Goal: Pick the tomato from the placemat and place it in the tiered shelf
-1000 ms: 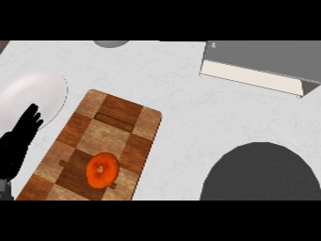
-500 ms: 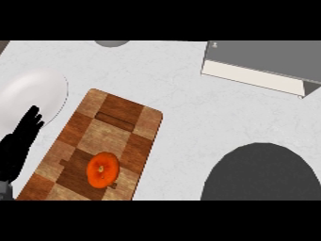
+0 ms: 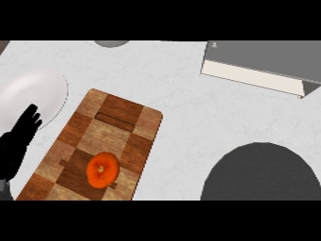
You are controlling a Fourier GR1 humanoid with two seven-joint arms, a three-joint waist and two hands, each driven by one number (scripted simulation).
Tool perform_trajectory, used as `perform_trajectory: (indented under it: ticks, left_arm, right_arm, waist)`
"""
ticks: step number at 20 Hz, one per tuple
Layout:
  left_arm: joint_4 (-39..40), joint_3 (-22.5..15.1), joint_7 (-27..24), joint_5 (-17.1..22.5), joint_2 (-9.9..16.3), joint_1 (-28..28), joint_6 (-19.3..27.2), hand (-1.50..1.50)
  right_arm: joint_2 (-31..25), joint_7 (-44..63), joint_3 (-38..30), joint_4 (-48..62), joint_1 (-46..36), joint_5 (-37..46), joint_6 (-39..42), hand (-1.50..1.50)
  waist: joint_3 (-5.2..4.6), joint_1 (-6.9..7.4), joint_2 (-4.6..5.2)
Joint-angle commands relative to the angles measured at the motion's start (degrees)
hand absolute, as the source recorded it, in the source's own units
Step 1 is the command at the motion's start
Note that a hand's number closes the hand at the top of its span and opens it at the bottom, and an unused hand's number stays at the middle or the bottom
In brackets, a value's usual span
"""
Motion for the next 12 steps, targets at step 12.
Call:
perform_trajectory:
  ticks: [12]
  left_arm:
    - [0.1,1.2,-0.5,-0.8,-0.6,0.6,0.0,0.0]
  right_arm:
    - [-4.8,1.2,-15.9,-3.8,-0.6,-18.3,5.9,-1.5]
  waist:
    - [0.0,-1.76,-0.55]
